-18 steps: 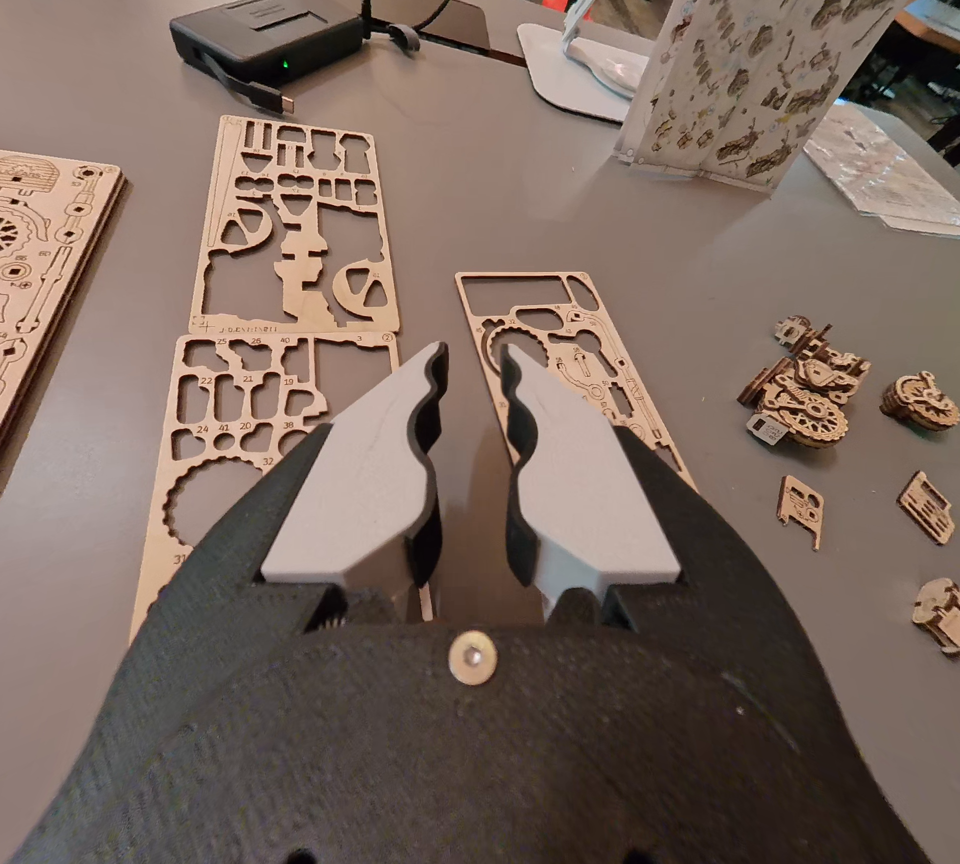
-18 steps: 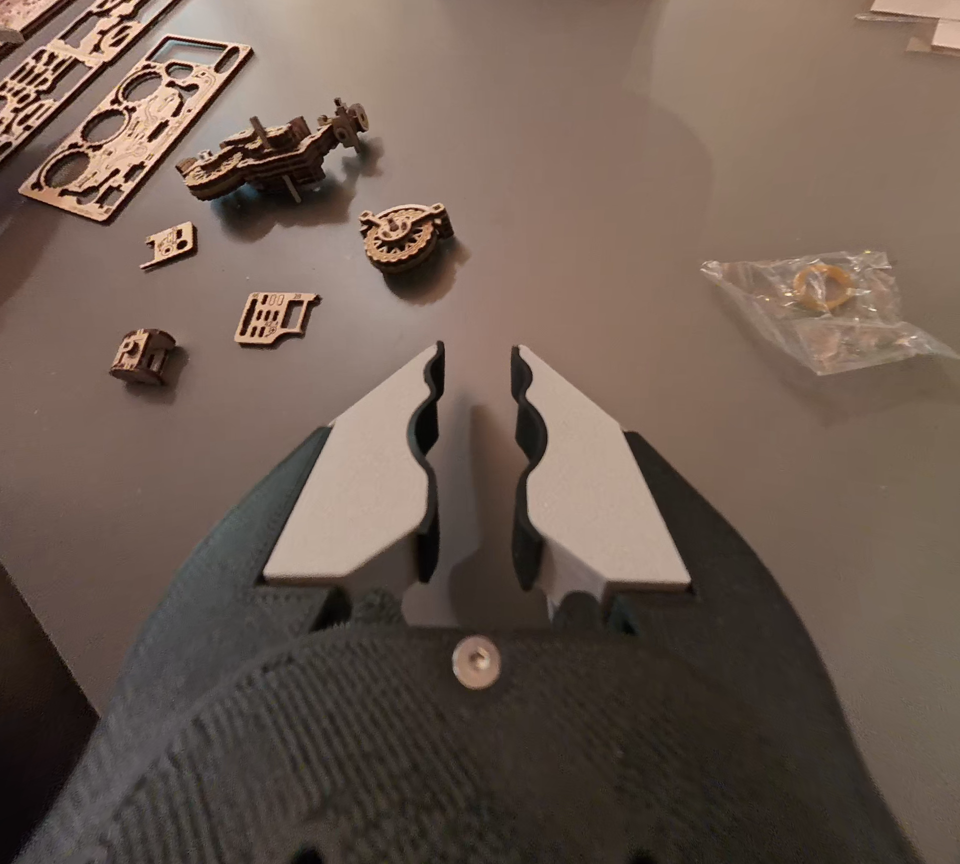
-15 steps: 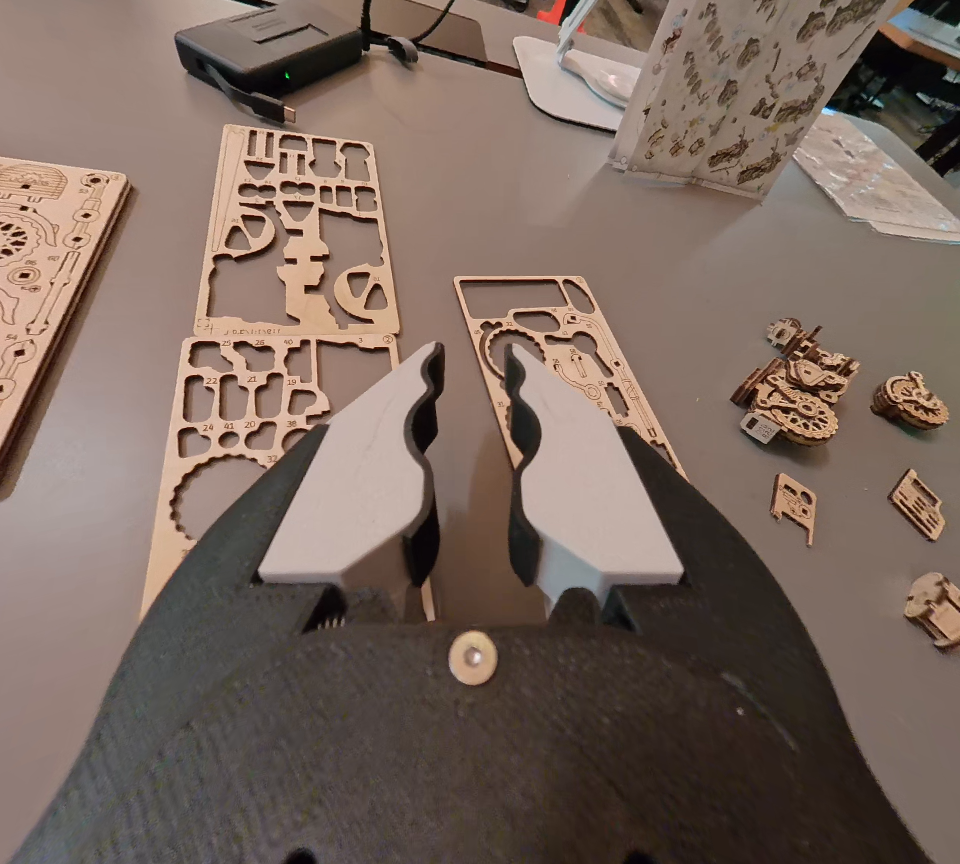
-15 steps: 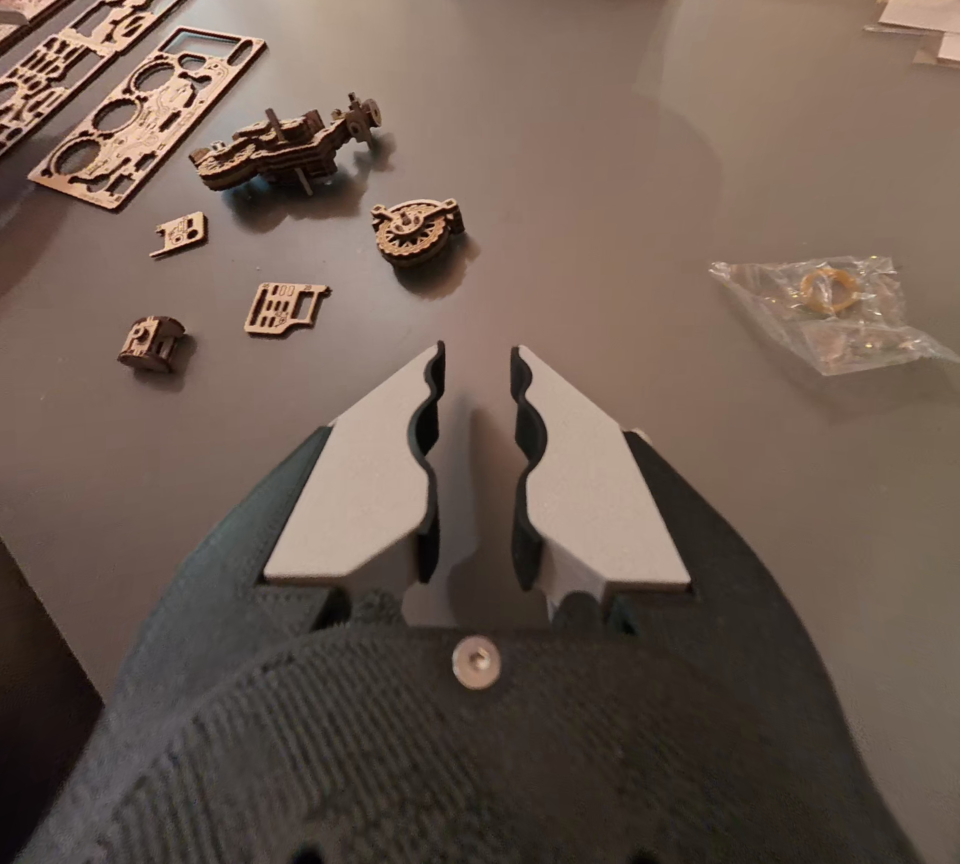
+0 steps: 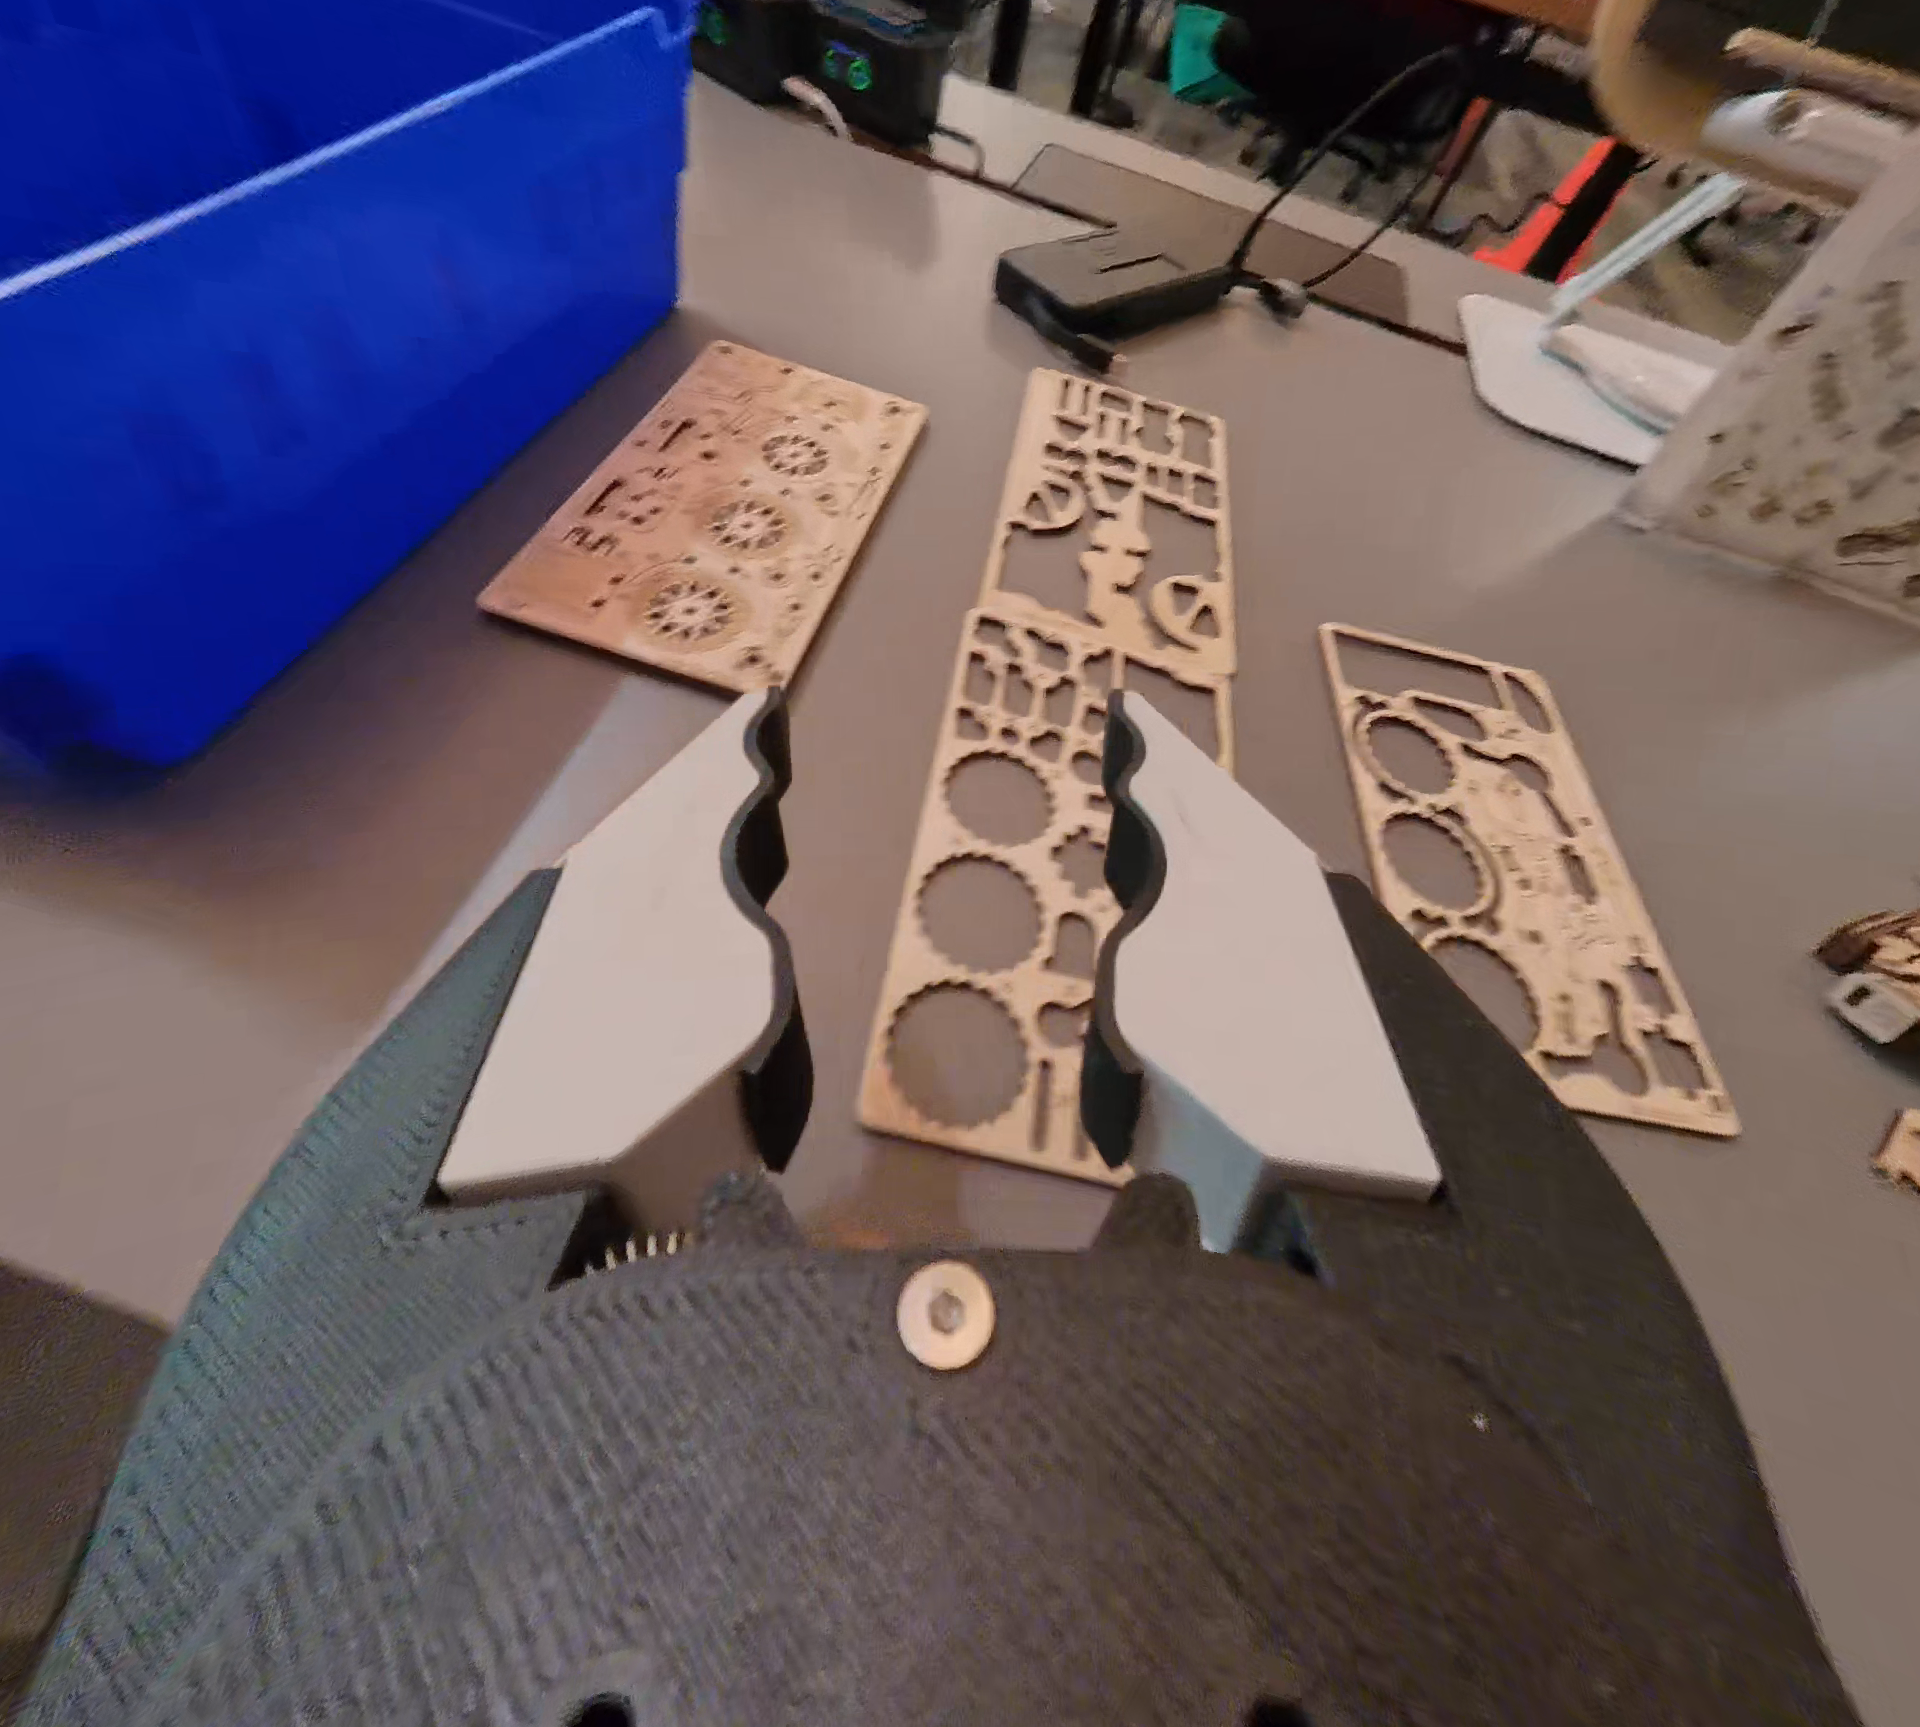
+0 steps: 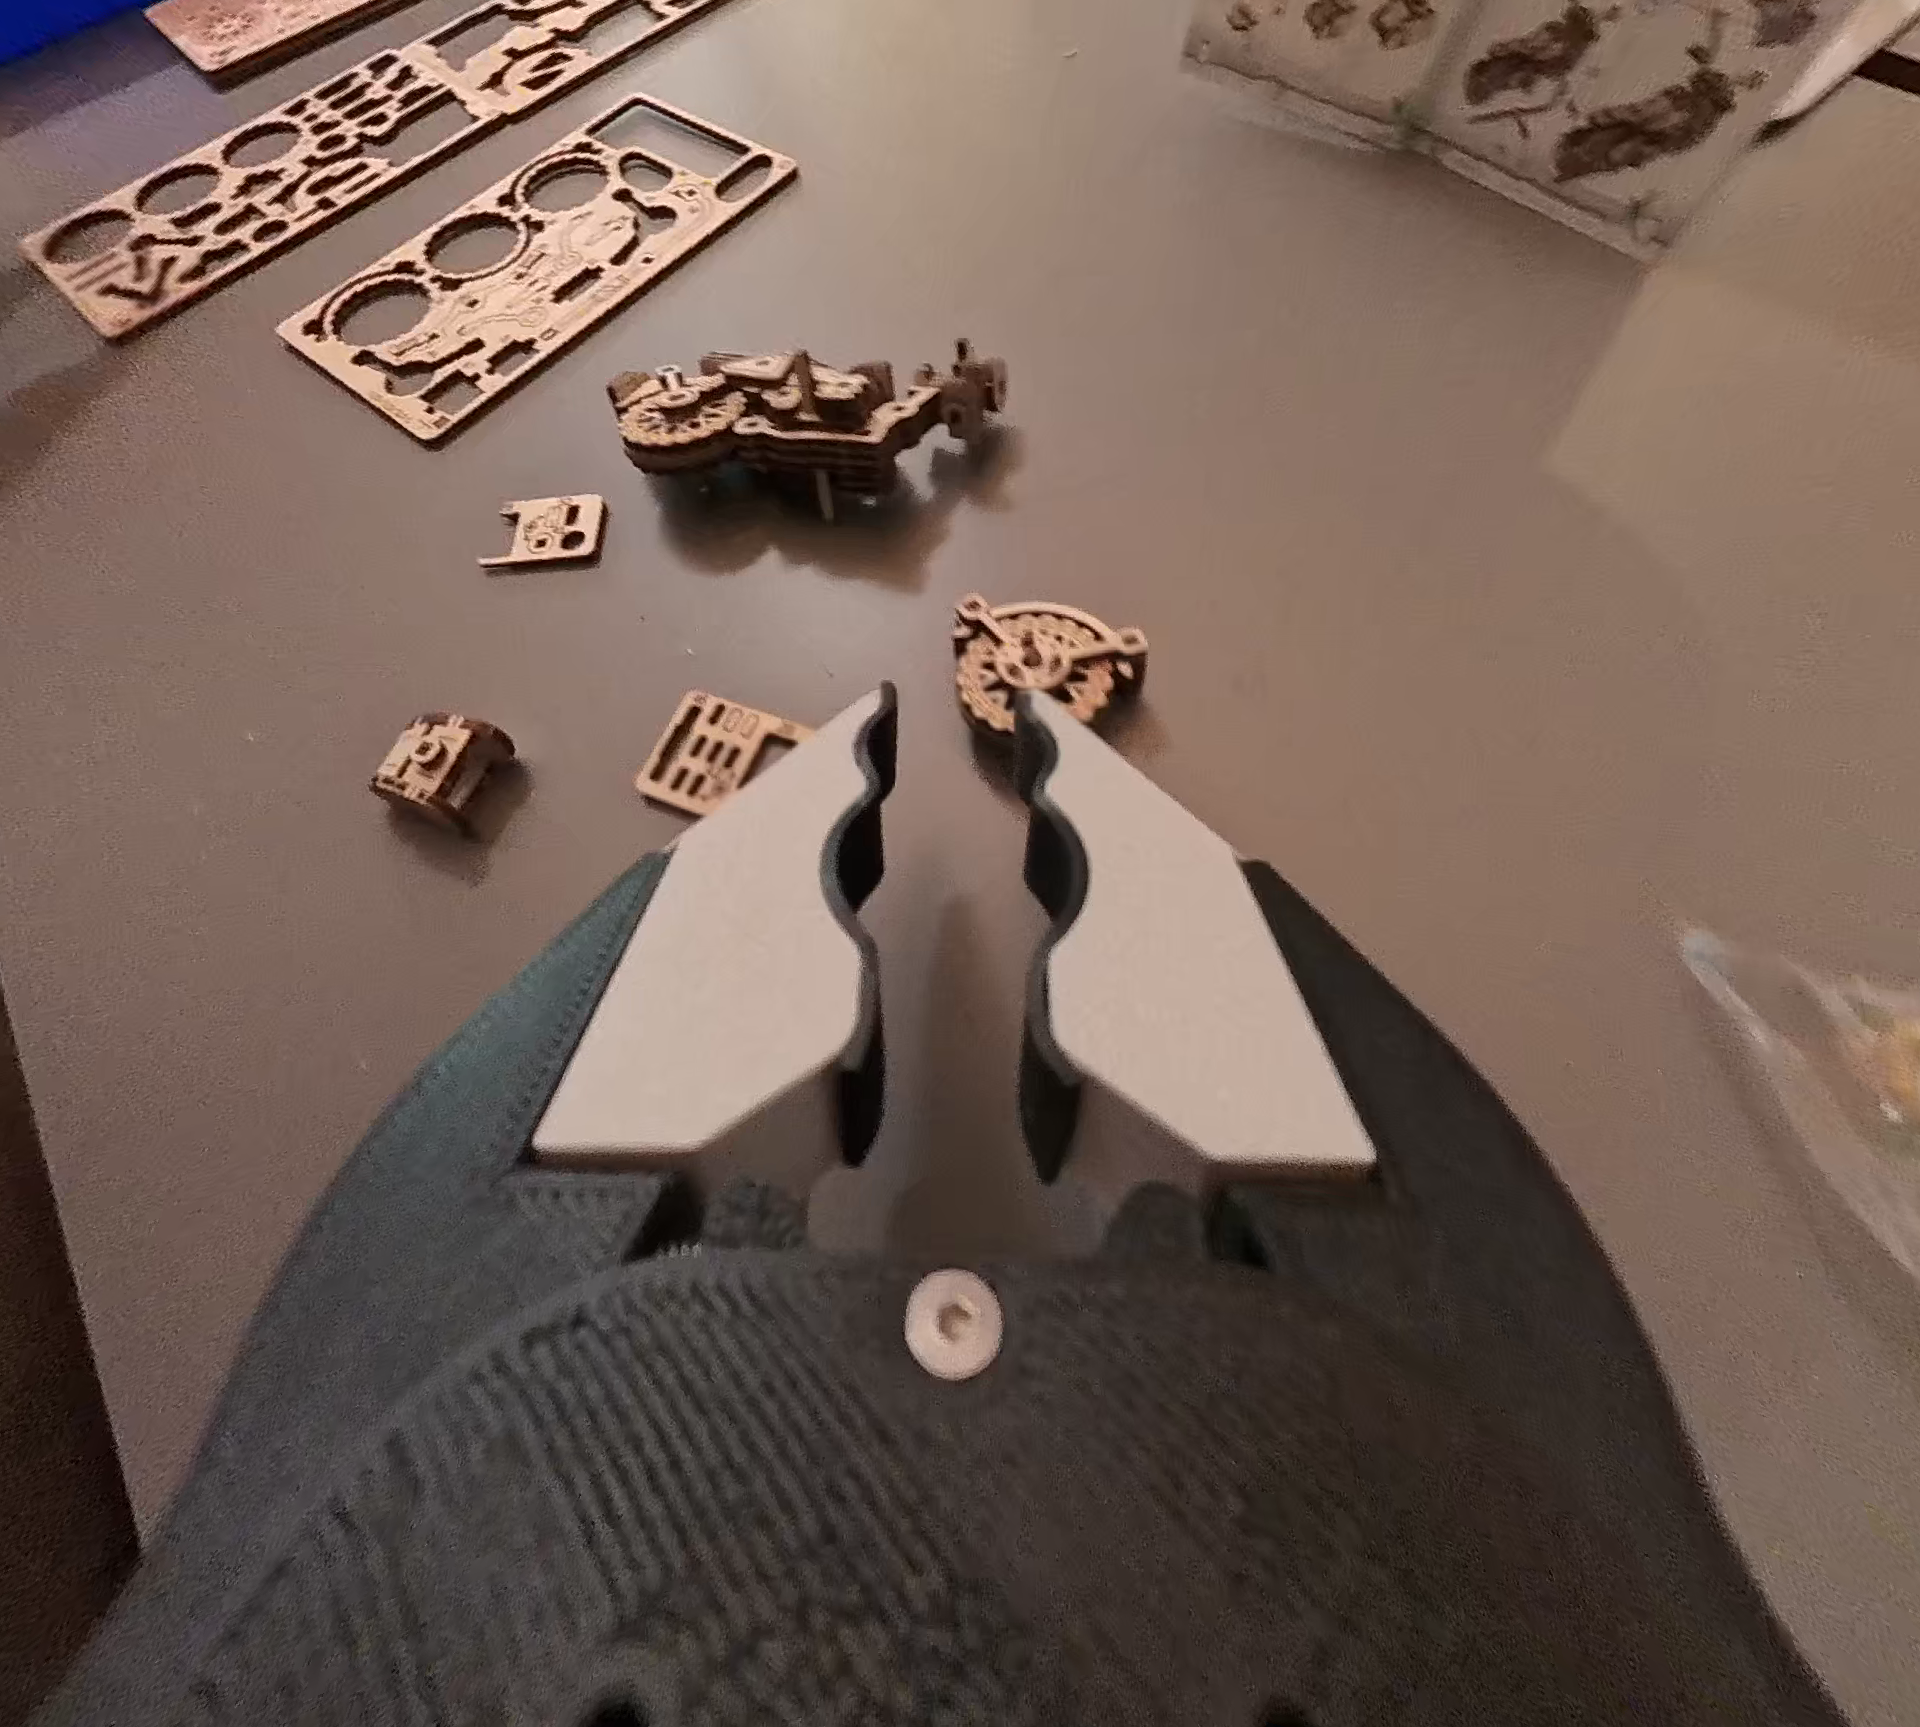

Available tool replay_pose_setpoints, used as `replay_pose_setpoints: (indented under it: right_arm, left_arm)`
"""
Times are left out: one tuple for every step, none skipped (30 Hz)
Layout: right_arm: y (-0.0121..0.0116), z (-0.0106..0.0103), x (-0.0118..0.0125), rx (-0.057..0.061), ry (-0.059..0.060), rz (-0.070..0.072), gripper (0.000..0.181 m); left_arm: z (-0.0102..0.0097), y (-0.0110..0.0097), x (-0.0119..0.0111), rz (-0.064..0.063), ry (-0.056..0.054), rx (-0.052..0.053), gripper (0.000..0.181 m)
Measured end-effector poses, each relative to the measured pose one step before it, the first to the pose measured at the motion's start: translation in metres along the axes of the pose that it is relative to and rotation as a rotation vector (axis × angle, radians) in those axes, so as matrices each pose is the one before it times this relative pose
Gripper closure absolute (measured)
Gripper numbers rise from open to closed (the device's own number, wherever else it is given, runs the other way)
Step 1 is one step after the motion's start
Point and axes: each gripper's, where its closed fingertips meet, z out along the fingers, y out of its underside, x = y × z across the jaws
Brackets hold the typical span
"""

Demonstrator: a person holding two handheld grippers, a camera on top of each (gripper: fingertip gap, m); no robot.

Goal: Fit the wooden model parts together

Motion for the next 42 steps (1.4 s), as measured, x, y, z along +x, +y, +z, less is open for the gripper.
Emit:
replay_pose_setpoints:
  right_arm:
    - [-0.0022, 0.00401, -0.00335, -0.001, -0.0123, -0.012, 0.161]
    - [-0.00219, 0.00367, -0.0032, 0.0, -0.0102, -0.0126, 0.161]
    - [-0.00203, 0.00317, -0.00289, 0.0001, -0.0082, -0.0134, 0.161]
    - [-0.00199, 0.00297, -0.00249, 0.0005, -0.0065, -0.0134, 0.161]
    - [-0.00207, 0.0027, -0.00236, 0.0016, -0.0055, -0.0124, 0.161]
    - [-0.00204, 0.00251, -0.0022, 0.0021, -0.006, -0.0108, 0.162]
    - [-0.00163, 0.00245, -0.00249, 0.0006, -0.0075, -0.0081, 0.162]
    - [-0.00113, 0.00195, -0.00285, -0.0029, -0.0088, -0.0027, 0.162]
    - [-0.00128, 0.0014, -0.00318, 0.002, -0.0096, -0.0013, 0.162]
    - [-0.00122, 0.00124, -0.00293, 0.0027, -0.0069, -0.0053, 0.162]
    - [-0.00068, 0.00099, -0.00194, 0.0, -0.0014, -0.0119, 0.162]
    - [-0.00001, 0.00085, -0.00078, -0.0018, 0.0039, -0.0151, 0.162]
    - [0.00067, 0.00067, -0.00039, -0.0035, 0.005, -0.0142, 0.162]
    - [0.00111, 0.00054, -0.00015, -0.0051, 0.0045, -0.0107, 0.162]
    - [0.001, 0.00018, 0.00022, -0.0044, 0.0049, -0.0072, 0.162]
    - [0.00031, -0.00018, 0.00055, -0.001, 0.0051, -0.0046, 0.162]
    - [-0.00017, -0.00044, 0.00057, 0.002, 0.004, -0.0019, 0.162]
    - [-0.00008, -0.00043, 0.00047, 0.0024, 0.0019, 0.0012, 0.163]
    - [0.00042, -0.00061, 0.00039, 0.0008, 0.0006, 0.0033, 0.162]
    - [0.00059, -0.00058, 0.00066, 0.0001, 0.0014, 0.0041, 0.162]
    - [0.00043, -0.0007, 0.00095, 0.0012, 0.0025, 0.004, 0.162]
    - [0.00046, -0.00069, 0.00075, 0.002, 0.0021, 0.0034, 0.162]
    - [0.00066, -0.00053, 0.00086, 0.0014, 0.0016, 0.0033, 0.162]
    - [0.00076, -0.00045, 0.00077, -0.0001, 0.0012, 0.0036, 0.162]
    - [0.00044, -0.00022, 0.00079, -0.0006, 0.001, 0.004, 0.162]
    - [-0.00054, -0.00033, 0.00054, 0.0028, 0.0001, 0.0047, 0.162]
    - [-0.00085, -0.00033, -0.00004, 0.0047, -0.0019, 0.0048, 0.163]
    - [-0.00044, -0.00007, -0.00013, 0.0025, -0.0025, 0.0037, 0.163]
    - [0.0001, 0.00008, -0.00013, -0.0003, -0.001, 0.001, 0.162]
    - [0.0004, 0.00018, 0.00024, -0.0016, 0.0017, -0.0016, 0.162]
    - [0.00026, 0.00016, 0.00041, -0.0012, 0.0024, -0.0025, 0.163]
    - [0.00011, 0.00012, 0.00035, -0.0007, 0.0016, -0.0015, 0.163]
    - [0.00021, 0.00015, 0.00022, -0.0006, 0.0005, 0.0001, 0.162]
    - [0.00021, 0.00013, 0.00022, -0.0006, 0.0, 0.0013, 0.162]
    - [0.00009, 0.00005, 0.00028, 0.0, 0.0003, 0.0016, 0.162]
    - [-0.00003, 0.0, 0.00047, 0.0003, 0.0006, 0.0017, 0.163]
    - [0.00012, -0.00002, 0.00038, 0.0, 0.0007, 0.0019, 0.162]
    - [0.00003, -0.00008, 0.00049, 0.0001, 0.0006, 0.0022, 0.163]
    - [0.00003, 0.00006, 0.00041, 0.0004, 0.0006, 0.0024, 0.163]
    - [-0.00002, -0.00004, 0.00032, 0.0004, 0.0004, 0.0022, 0.163]
    - [0.00001, -0.00002, 0.0004, 0.0, 0.0002, 0.002, 0.163]
    - [0.00001, 0.00003, 0.00033, -0.0003, 0.0001, 0.0019, 0.163]
  left_arm:
    - [-0.00166, 0.0047, -0.00734, -0.0034, -0.0139, -0.0232, 0.122]
    - [-0.00092, 0.00581, -0.00561, -0.0034, -0.0058, -0.0279, 0.121]
    - [-0.00076, 0.00546, -0.00464, -0.0055, -0.0044, -0.022, 0.121]
    - [-0.00074, 0.00475, -0.00385, -0.0076, -0.0029, -0.0155, 0.121]
    - [-0.00081, 0.00443, -0.00233, -0.0073, 0.002, -0.0147, 0.121]
    - [-0.00087, 0.00427, -0.00125, -0.0056, 0.0059, -0.0147, 0.121]
    - [-0.00101, 0.00347, -0.00096, -0.0037, 0.0042, -0.0113, 0.121]
    - [-0.00117, 0.00276, -0.00064, -0.0012, 0.0033, -0.0076, 0.122]
    - [-0.00105, 0.00185, -0.00016, 0.002, 0.0041, -0.0046, 0.122]
    - [-0.00048, 0.00091, -0.00023, 0.0027, 0.0017, -0.0023, 0.122]
    - [-0.00012, 0.00065, 0.00028, 0.0031, 0.0029, -0.002, 0.122]
    - [0.00025, 0.00097, 0.00074, 0.0028, 0.0043, -0.0033, 0.123]
    - [0.0006, 0.00115, 0.00099, 0.0022, 0.0045, -0.0043, 0.123]
    - [0.0008, 0.00072, 0.0013, 0.0026, 0.005, -0.004, 0.124]
    - [0.00086, 0.00038, 0.0015, 0.0041, 0.0048, -0.0025, 0.124]
    - [0.0009, 0.00017, 0.0013, 0.0052, 0.0034, -0.0005, 0.124]
    - [0.00096, 0.00024, 0.00113, 0.0059, 0.002, -0.0002, 0.125]
    - [0.001, 0.00059, 0.00104, 0.0051, 0.0015, -0.003, 0.125]
    - [0.00091, 0.00058, 0.00104, 0.0029, 0.0022, -0.0042, 0.125]
    - [0.00085, 0.00019, 0.00136, 0.0009, 0.004, -0.0026, 0.125]
    - [0.00073, -0.00019, 0.00142, 0.0, 0.0049, -0.0007, 0.125]
    - [0.00075, -0.00016, 0.00126, 0.0, 0.0041, 0.0, 0.125]
    - [0.00084, -0.00026, 0.00123, 0.0006, 0.0037, -0.0006, 0.125]
    - [0.00082, -0.00002, 0.0012, 0.001, 0.0032, -0.0014, 0.125]
    - [0.00081, -0.00018, 0.00119, 0.0019, 0.0027, -0.0007, 0.125]
    - [0.0006, 0.00023, 0.00073, 0.0031, 0.0009, -0.0015, 0.125]
    - [0.00046, 0.00058, 0.00073, 0.0033, 0.0007, -0.0029, 0.125]
    - [0.00026, 0.0002, 0.00052, 0.002, 0.0001, -0.0009, 0.125]
    - [0.0001, -0.00048, 0.00041, 0.0009, 0.0006, 0.0016, 0.125]
    - [0.00009, -0.00078, 0.00013, 0.0006, -0.0002, 0.0031, 0.125]
    - [0.00025, -0.00062, -0.00022, 0.0004, -0.0013, 0.0024, 0.125]
    - [0.00031, -0.00019, -0.00045, 0.0005, -0.0018, 0.0009, 0.125]
    - [0.00045, 0.00008, -0.00026, -0.0001, -0.0005, -0.0016, 0.125]
    - [0.00043, 0.00037, -0.0002, -0.0018, 0.0002, -0.0024, 0.125]
    - [0.00028, 0.00004, -0.00021, -0.0025, 0.0006, -0.0008, 0.125]
    - [0.00024, -0.00007, -0.00006, -0.0017, 0.0005, -0.0002, 0.125]
    - [0.00009, -0.00026, -0.00013, -0.0007, -0.0003, 0.0005, 0.125]
    - [0.00018, -0.0003, -0.00004, 0.0, -0.0001, 0.0007, 0.125]
    - [0.00018, -0.00011, -0.00015, 0.0006, -0.0004, -0.0001, 0.125]
    - [0.00017, 0.00009, -0.00015, 0.0011, -0.0008, -0.0007, 0.125]
    - [0.00022, 0.00018, -0.00033, 0.0007, -0.0007, -0.0011, 0.125]
    - [0.00015, 0.00018, -0.00033, 0.0002, -0.0008, -0.0008, 0.125]
